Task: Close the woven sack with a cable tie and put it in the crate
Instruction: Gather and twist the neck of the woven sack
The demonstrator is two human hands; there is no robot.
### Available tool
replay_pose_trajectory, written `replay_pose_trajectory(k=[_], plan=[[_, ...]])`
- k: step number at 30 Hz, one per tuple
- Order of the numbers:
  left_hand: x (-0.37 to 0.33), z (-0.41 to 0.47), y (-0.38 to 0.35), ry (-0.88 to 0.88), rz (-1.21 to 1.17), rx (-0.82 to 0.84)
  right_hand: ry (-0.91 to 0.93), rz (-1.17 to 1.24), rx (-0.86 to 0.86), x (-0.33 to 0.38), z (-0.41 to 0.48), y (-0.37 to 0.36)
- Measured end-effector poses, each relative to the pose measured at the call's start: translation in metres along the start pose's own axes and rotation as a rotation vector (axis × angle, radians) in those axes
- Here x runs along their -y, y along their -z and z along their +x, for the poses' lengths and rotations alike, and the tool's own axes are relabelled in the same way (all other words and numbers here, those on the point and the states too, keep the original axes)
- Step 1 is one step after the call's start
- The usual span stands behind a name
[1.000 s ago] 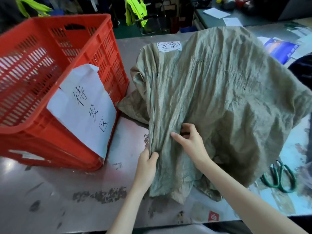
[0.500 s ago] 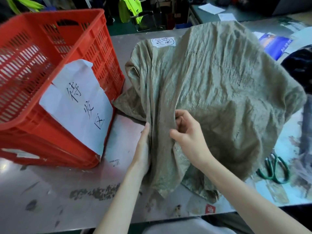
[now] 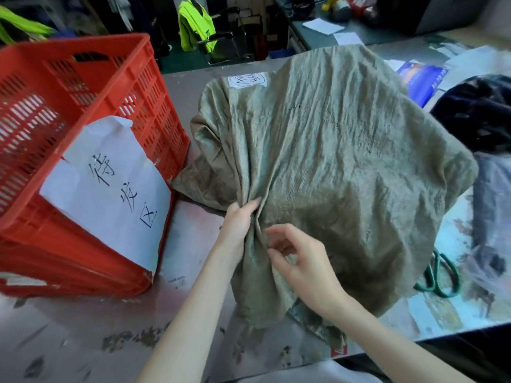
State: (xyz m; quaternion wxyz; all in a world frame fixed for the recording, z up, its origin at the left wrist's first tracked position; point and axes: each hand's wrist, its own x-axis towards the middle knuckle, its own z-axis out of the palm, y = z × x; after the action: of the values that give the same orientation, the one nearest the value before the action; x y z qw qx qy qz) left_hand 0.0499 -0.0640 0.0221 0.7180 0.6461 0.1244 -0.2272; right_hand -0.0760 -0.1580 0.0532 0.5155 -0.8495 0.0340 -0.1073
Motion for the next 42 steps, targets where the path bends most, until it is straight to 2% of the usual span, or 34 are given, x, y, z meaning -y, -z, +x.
replay_pose_trajectory(k=[2, 4, 6, 7, 9, 11, 13, 16, 23, 27, 30, 31, 33, 35, 36, 38, 40, 42], plan=[[0.001, -0.001, -0.001, -0.019, 0.060, -0.043, 0.074, -0.062, -0.145, 0.003, 0.000, 0.013], [0.001, -0.004, -0.004, -0.031, 0.123, -0.093, 0.047, -0.161, -0.326, 0.000, 0.006, 0.027], [0.001, -0.007, -0.006, -0.046, 0.199, -0.115, -0.111, -0.244, -0.460, -0.007, 0.017, 0.043], [0.000, -0.009, -0.006, -0.050, 0.226, -0.115, -0.222, -0.243, -0.471, -0.013, 0.022, 0.050], [-0.001, -0.015, -0.005, -0.071, 0.235, -0.073, -0.391, -0.167, -0.416, -0.026, 0.030, 0.061], [0.003, -0.019, -0.001, -0.066, 0.137, 0.063, -0.435, -0.040, -0.338, -0.042, 0.036, 0.064], [0.007, -0.028, 0.001, -0.024, 0.119, 0.180, -0.378, 0.111, -0.279, -0.056, 0.046, 0.060], [0.015, -0.050, 0.003, -0.015, 0.154, 0.257, -0.283, 0.256, -0.199, -0.062, 0.065, 0.056], [0.025, -0.076, -0.017, 0.005, 0.093, 0.327, -0.261, 0.265, -0.031, -0.067, 0.099, 0.056], [0.023, -0.078, -0.028, 0.064, 0.075, 0.252, -0.243, 0.183, 0.044, -0.065, 0.115, 0.073], [0.015, -0.070, -0.021, 0.065, 0.040, 0.105, -0.209, 0.251, 0.036, -0.043, 0.106, 0.086], [0.010, -0.066, -0.018, 0.041, 0.030, 0.046, -0.216, 0.309, 0.096, -0.038, 0.093, 0.088], [-0.003, -0.058, -0.015, -0.037, 0.022, -0.059, -0.236, 0.354, 0.366, -0.031, 0.060, 0.084], [-0.021, -0.048, -0.018, -0.120, 0.048, -0.110, -0.209, 0.172, 0.615, -0.027, 0.032, 0.066], [-0.030, -0.046, -0.022, -0.155, 0.064, -0.116, -0.178, 0.058, 0.610, -0.027, 0.024, 0.055], [-0.046, -0.043, -0.030, -0.206, 0.089, -0.097, -0.100, -0.063, 0.413, -0.027, 0.022, 0.036], [-0.061, -0.041, -0.033, -0.232, 0.070, -0.053, -0.050, -0.033, 0.203, -0.022, 0.031, 0.033], [-0.079, -0.042, -0.033, -0.252, 0.039, 0.000, 0.006, -0.042, 0.096, -0.012, 0.041, 0.043]])
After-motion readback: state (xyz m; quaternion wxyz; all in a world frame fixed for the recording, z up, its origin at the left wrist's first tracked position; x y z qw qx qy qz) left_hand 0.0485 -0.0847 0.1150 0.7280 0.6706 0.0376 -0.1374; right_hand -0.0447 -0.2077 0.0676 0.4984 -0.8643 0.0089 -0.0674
